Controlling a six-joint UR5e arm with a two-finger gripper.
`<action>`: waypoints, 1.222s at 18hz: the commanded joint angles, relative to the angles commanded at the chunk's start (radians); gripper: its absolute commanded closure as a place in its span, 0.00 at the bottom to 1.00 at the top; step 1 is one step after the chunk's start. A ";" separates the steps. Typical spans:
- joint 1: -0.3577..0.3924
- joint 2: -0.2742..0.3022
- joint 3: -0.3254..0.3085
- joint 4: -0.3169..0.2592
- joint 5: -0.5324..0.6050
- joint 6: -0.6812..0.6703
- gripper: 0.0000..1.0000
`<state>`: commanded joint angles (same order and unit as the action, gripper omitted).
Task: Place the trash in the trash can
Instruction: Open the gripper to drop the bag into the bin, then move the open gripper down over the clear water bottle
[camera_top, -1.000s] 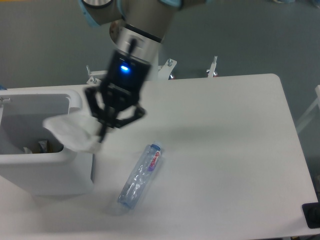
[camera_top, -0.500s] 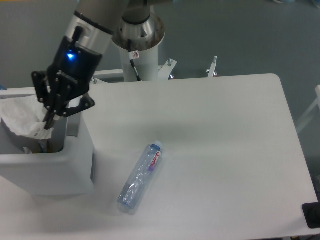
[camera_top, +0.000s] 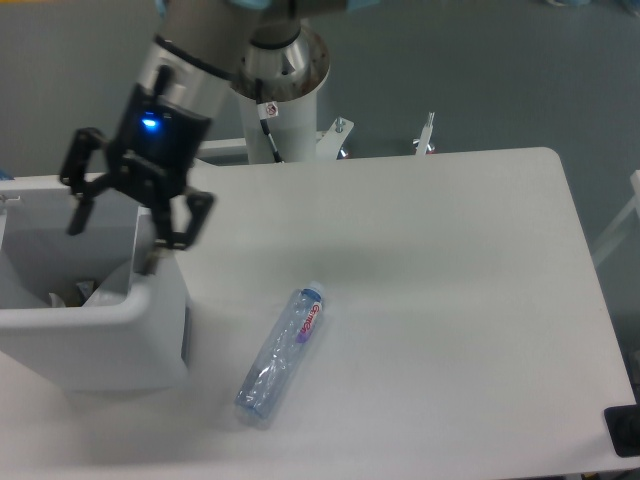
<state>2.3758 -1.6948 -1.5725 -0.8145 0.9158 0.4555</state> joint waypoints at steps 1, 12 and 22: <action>0.031 -0.025 0.026 0.000 0.002 0.008 0.00; 0.071 -0.316 0.068 -0.008 0.230 0.140 0.00; -0.020 -0.447 0.111 -0.182 0.273 0.141 0.00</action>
<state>2.3563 -2.1414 -1.4619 -0.9968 1.1888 0.5967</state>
